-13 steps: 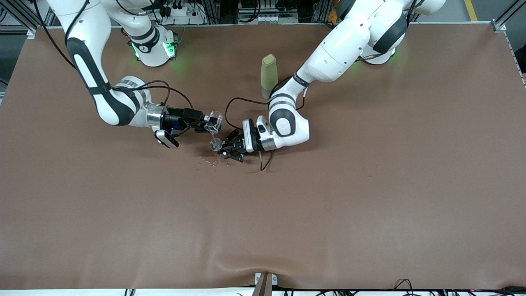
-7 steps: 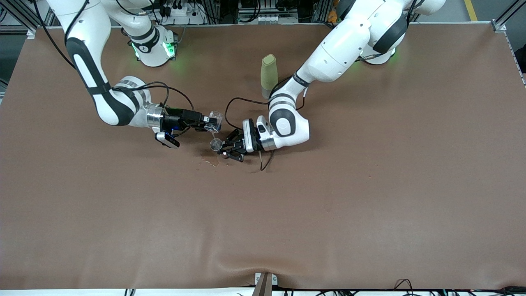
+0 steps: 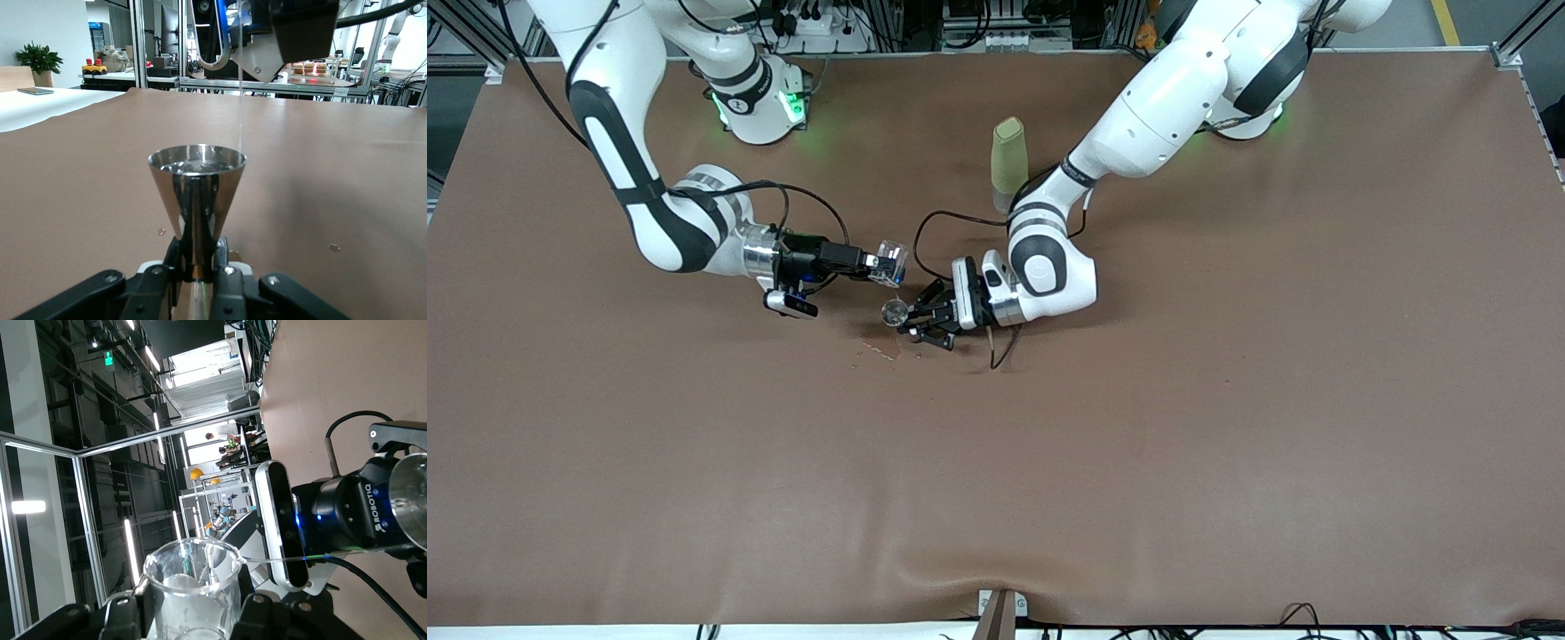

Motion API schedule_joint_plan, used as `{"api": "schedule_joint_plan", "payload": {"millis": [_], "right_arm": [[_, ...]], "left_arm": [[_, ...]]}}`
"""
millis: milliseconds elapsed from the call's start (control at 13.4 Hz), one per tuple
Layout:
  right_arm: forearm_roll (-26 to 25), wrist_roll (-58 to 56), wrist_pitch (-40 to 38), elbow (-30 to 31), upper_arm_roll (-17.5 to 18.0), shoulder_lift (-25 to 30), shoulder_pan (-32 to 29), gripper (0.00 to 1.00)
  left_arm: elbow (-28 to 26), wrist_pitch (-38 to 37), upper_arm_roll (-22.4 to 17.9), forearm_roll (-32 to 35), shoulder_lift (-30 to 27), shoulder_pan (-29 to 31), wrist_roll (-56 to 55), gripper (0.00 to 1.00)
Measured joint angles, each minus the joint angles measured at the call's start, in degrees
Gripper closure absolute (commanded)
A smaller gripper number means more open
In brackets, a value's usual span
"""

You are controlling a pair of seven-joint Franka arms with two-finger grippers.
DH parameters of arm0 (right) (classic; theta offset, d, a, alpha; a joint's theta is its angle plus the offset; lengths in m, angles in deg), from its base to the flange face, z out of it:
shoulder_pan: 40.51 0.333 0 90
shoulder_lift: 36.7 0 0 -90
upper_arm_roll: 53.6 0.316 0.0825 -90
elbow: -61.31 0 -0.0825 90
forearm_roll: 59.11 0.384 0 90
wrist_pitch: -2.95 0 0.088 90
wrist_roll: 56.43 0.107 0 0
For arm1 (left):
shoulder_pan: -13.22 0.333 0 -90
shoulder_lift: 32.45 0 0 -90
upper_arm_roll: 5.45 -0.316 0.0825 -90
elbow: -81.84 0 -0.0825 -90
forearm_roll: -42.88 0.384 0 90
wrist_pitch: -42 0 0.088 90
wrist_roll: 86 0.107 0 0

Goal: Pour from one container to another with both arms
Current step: 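Tilt the glass cup upright and move both grippers apart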

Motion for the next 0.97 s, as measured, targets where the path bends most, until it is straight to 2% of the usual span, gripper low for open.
{"api": "schedule_joint_plan", "payload": {"millis": [523, 822, 972], "right_arm": [[0.0, 4.16, 0.01, -0.51, -0.52, 0.0, -1.01, 0.78], [-0.31, 3.58, 0.01, -0.76, -0.45, -0.01, -0.99, 0.78], [-4.31, 1.6, 0.01, -2.54, -0.54, 0.0, -1.46, 0.78]], "left_arm": [[-0.82, 0.01, -0.07, 0.0, -0.46, 0.86, 0.0, 1.0], [-4.97, -0.65, -0.09, 0.13, -4.01, 3.94, 0.0, 1.0], [-7.79, -1.81, -0.04, 0.9, -6.24, 6.02, 0.0, 1.0]]}}
